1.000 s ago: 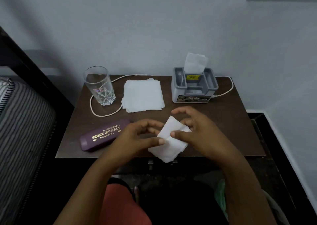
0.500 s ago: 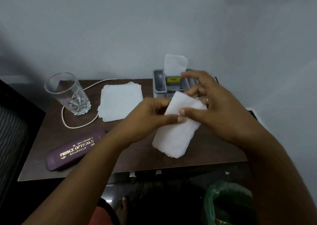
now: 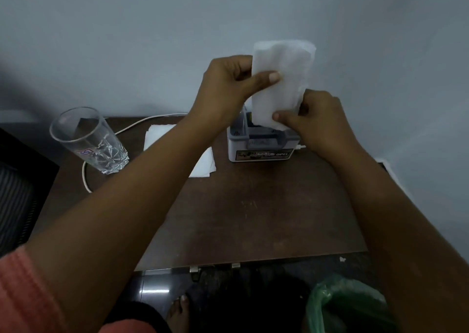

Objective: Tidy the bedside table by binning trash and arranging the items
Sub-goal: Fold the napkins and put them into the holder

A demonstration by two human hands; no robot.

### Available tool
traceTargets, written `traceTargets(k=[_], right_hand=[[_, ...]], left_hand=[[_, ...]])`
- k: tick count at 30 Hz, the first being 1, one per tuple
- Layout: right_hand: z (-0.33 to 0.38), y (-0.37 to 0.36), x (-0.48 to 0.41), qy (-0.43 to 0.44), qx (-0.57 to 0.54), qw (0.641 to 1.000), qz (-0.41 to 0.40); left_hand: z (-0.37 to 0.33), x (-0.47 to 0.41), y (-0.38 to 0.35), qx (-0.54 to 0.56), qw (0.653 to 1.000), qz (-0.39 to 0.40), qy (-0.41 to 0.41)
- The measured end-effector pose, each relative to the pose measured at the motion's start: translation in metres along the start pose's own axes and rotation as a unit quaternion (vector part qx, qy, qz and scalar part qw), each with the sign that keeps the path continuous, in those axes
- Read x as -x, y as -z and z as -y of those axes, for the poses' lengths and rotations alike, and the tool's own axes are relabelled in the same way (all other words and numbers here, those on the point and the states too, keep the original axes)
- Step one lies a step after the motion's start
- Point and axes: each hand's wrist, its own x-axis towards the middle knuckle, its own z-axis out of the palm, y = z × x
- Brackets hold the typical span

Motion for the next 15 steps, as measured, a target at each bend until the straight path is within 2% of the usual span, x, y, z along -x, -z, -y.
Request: traceTargets(k=[9, 15], right_hand=[[-0.019, -0.026, -0.031, -0.002, 0.087, 0.996, 0.015], [-0.021, -0.035, -0.035, 0.002, 0.104, 0.994, 0.029]], left_hand=[[0.037, -0.025, -0.002, -0.039, 0.999, -0.037, 0.007], [0.052, -0.026, -0.006, -0.062, 0.996, -0.055, 0.026]])
